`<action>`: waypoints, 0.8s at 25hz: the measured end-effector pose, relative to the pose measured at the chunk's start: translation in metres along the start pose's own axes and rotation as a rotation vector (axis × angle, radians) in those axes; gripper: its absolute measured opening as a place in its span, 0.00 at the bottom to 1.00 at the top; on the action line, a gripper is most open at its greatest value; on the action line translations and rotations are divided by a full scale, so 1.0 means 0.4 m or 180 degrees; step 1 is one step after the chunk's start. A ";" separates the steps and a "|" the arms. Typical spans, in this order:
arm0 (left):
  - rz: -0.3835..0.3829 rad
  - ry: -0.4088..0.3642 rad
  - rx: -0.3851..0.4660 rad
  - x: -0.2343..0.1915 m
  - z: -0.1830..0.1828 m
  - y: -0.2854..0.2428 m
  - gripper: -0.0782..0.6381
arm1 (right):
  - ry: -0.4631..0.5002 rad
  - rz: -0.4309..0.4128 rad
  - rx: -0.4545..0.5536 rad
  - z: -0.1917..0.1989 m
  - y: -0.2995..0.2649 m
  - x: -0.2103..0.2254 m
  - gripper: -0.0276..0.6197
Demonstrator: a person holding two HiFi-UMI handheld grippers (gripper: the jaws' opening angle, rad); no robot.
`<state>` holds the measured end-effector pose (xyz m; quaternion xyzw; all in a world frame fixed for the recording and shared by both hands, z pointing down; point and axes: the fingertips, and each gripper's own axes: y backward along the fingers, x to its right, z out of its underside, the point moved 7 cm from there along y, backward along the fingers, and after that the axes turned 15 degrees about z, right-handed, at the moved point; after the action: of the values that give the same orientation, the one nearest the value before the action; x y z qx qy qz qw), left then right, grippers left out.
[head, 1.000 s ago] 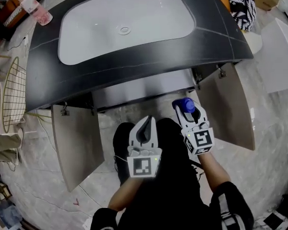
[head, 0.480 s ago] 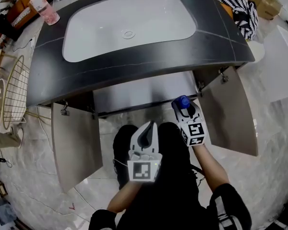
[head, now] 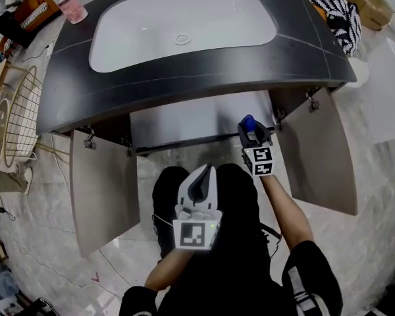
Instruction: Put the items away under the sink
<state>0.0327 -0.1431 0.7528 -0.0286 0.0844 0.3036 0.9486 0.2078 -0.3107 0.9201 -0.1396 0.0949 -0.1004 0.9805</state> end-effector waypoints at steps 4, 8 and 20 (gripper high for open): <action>-0.0018 0.0021 0.0056 -0.002 -0.003 0.013 0.13 | 0.0085 0.0010 0.0002 0.044 -0.063 0.003 0.29; -0.0019 0.0015 0.0045 -0.005 0.005 0.027 0.13 | 0.0135 0.0006 -0.0026 0.087 -0.110 -0.004 0.29; -0.0076 0.0058 0.0054 -0.049 0.015 0.050 0.13 | 0.0046 0.0135 -0.0198 0.150 -0.195 -0.015 0.29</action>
<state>0.0062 -0.1371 0.7620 -0.0244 0.0953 0.2913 0.9516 0.2015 -0.3676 1.0004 -0.1672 0.1080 -0.0776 0.9769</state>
